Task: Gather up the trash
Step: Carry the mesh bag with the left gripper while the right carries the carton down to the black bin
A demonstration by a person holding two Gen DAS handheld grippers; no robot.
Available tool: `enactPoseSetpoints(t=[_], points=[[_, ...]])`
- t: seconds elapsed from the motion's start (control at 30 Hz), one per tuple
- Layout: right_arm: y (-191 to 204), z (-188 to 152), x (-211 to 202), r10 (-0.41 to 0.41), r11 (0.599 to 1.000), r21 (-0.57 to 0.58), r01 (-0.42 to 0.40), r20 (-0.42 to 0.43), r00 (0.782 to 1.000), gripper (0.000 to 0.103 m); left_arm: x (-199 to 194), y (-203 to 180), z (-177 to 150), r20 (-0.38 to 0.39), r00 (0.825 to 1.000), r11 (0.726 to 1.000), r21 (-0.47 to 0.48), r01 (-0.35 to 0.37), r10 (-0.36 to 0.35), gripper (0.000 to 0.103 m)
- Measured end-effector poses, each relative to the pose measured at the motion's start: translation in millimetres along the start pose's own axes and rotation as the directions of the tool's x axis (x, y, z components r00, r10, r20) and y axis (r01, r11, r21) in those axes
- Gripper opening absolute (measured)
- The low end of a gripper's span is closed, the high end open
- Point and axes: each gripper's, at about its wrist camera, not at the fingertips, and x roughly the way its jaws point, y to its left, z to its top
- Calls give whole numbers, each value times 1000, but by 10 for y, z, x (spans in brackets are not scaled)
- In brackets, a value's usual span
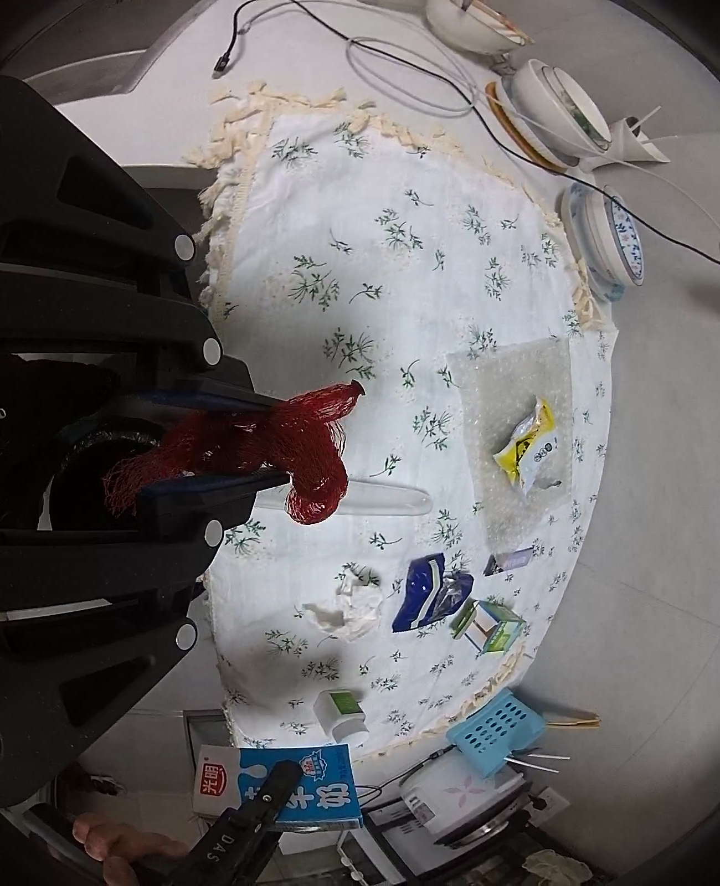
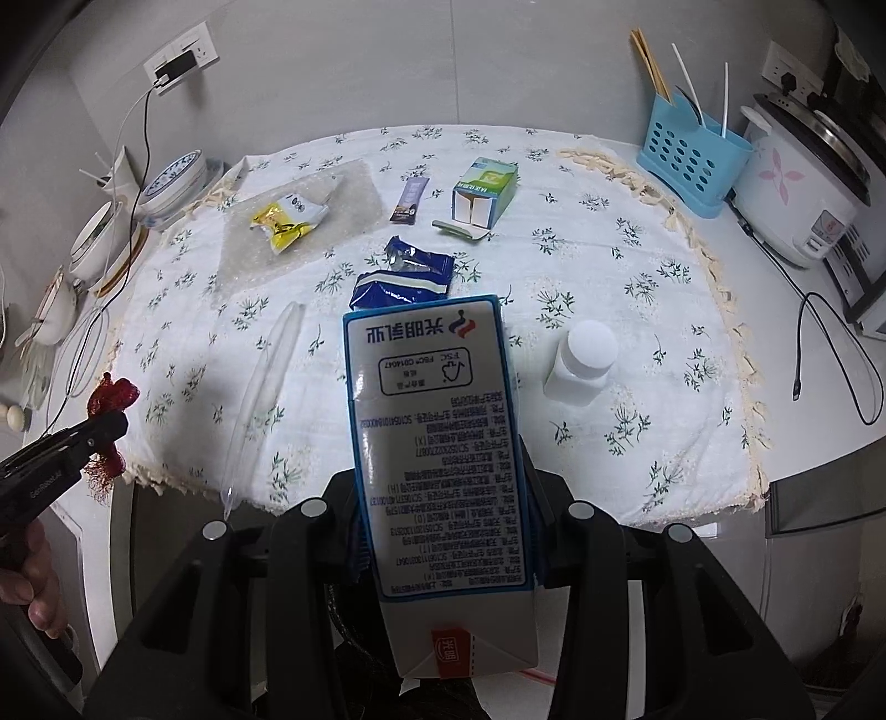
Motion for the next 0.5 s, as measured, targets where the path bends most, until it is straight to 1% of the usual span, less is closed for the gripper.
enactPoseSetpoints(t=[0.33,0.5], points=[[-95,-286,-164,7,1000,-29,-6,14,1000,40,-103,-194,-351,2,1000,1000,-10,1,-1,19],[-169,-458,-197,9,999,-32,-8,5,1000,40,-122,-302,-546,-3,1000,1000,-11,1,-1,19]])
